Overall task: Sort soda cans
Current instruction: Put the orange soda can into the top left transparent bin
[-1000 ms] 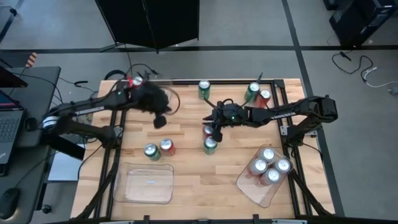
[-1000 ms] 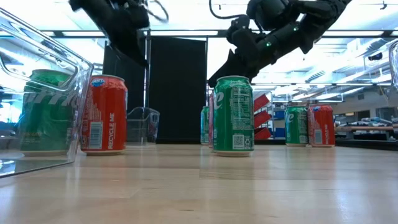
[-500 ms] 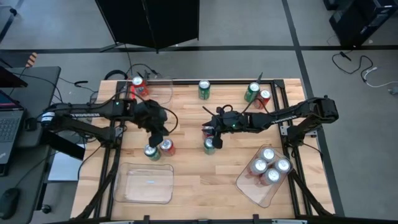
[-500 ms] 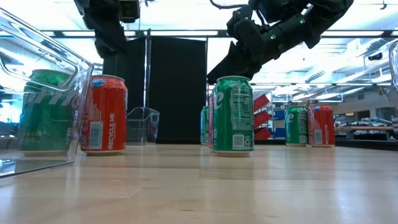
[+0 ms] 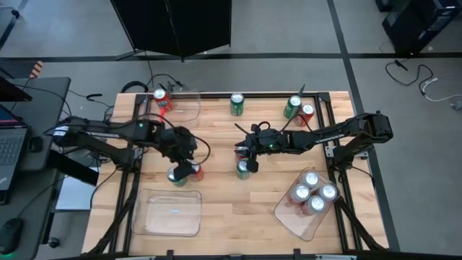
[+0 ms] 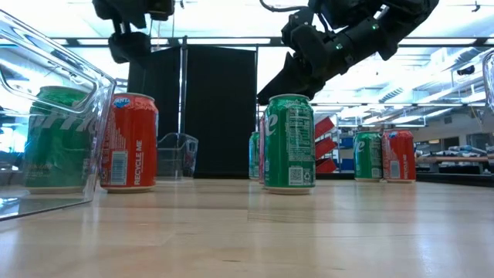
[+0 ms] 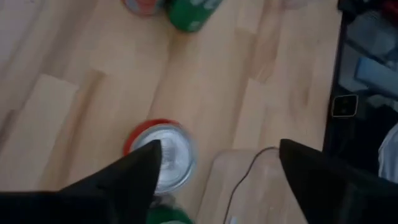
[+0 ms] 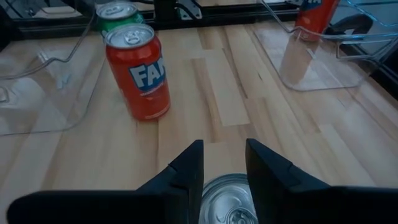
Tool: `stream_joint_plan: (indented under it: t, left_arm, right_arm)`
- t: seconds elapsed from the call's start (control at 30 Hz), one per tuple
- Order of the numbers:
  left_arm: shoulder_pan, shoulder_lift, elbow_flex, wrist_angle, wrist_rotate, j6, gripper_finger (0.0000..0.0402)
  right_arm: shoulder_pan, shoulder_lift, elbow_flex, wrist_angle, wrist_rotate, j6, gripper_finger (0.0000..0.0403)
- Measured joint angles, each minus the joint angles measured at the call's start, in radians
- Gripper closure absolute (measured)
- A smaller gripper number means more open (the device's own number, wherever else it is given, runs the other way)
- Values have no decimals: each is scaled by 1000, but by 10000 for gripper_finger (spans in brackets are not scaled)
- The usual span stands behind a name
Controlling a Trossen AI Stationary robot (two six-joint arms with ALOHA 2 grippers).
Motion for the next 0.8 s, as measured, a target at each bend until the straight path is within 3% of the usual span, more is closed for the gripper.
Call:
stream_joint_plan:
  t: [0.2, 0.43, 0.8]
  left_arm:
    - [-40, 73, 18, -67, 2, 36, 33]
    - [-47, 97, 19, -80, -5, 51, 48]
    - [-47, 96, 39, -135, -141, 57, 66]
  right_arm:
    - [-1, 0, 0, 2, 0, 0, 297]
    - [-1, 0, 0, -1, 0, 0, 297]
    - [-1, 0, 0, -1, 0, -6, 297]
